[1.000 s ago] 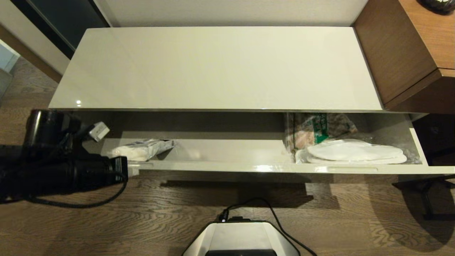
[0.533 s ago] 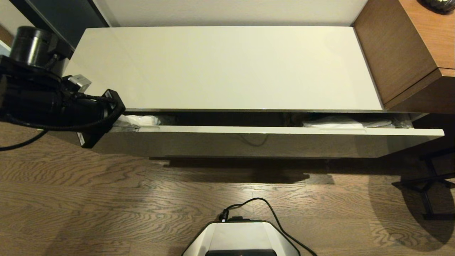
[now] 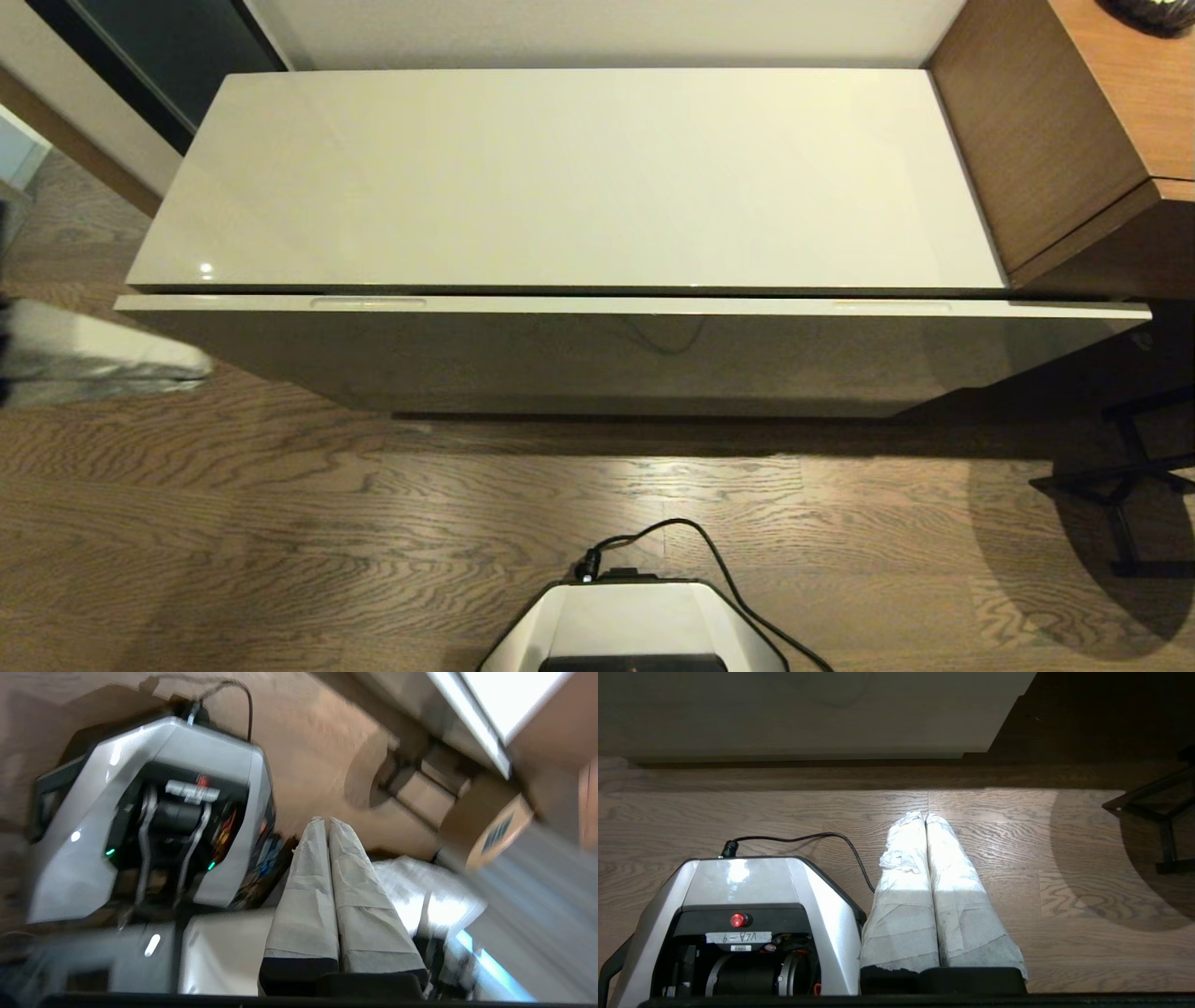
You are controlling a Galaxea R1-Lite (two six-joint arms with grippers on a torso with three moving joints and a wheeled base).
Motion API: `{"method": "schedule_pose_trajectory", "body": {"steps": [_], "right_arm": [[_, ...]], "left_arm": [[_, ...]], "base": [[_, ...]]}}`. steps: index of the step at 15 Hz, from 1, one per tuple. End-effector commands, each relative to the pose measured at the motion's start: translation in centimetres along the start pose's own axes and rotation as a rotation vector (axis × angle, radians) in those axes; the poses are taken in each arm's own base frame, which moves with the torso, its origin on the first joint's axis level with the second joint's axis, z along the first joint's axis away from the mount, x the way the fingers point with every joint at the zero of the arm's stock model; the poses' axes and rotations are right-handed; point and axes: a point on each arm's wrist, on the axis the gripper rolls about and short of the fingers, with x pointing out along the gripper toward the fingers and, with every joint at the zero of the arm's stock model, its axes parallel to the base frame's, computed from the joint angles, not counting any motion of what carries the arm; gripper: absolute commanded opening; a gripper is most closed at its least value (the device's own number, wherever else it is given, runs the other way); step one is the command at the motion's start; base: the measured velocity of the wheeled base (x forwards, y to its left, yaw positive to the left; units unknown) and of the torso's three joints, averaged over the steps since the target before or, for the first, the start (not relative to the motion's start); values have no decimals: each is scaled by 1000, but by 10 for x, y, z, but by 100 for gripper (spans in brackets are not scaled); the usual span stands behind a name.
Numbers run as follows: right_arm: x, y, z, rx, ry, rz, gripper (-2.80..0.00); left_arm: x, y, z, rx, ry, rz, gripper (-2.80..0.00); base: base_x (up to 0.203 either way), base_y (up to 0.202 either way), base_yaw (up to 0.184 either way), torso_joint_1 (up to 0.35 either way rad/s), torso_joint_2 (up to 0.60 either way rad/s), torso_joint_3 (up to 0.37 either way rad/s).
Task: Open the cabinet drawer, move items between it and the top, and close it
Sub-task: Close the drawer
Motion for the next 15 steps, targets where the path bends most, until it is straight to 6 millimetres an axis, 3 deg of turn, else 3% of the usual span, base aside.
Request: {"method": "schedule_pose_trajectory", "body": {"steps": [1,2,5,9,11,15], "right_arm": [[-2,0,-1,0,-21,0,-280],[-2,0,-1,0,-21,0,-280],[-2,0,-1,0,-21,0,-280],[-2,0,-1,0,-21,0,-280],[-2,0,-1,0,-21,0,-280],[-2,0,-1,0,-22,0,-280]], "left_arm": [[-67,5,-54,57,-30,-37,-280],[-92,8,-77,69,3,-23,-280],[-143,23,-130,117,28,-98,-280],[-192,45,-176,244,-91,-254,-280],[-196,58,-194,247,-163,-214,-280],[-175,80,-232,324,-241,-66,-280]], "base": [[0,0,0,0,0,0],[0,0,0,0,0,0],[0,0,0,0,0,0],[0,0,0,0,0,0],[0,0,0,0,0,0],[0,0,0,0,0,0]]}}
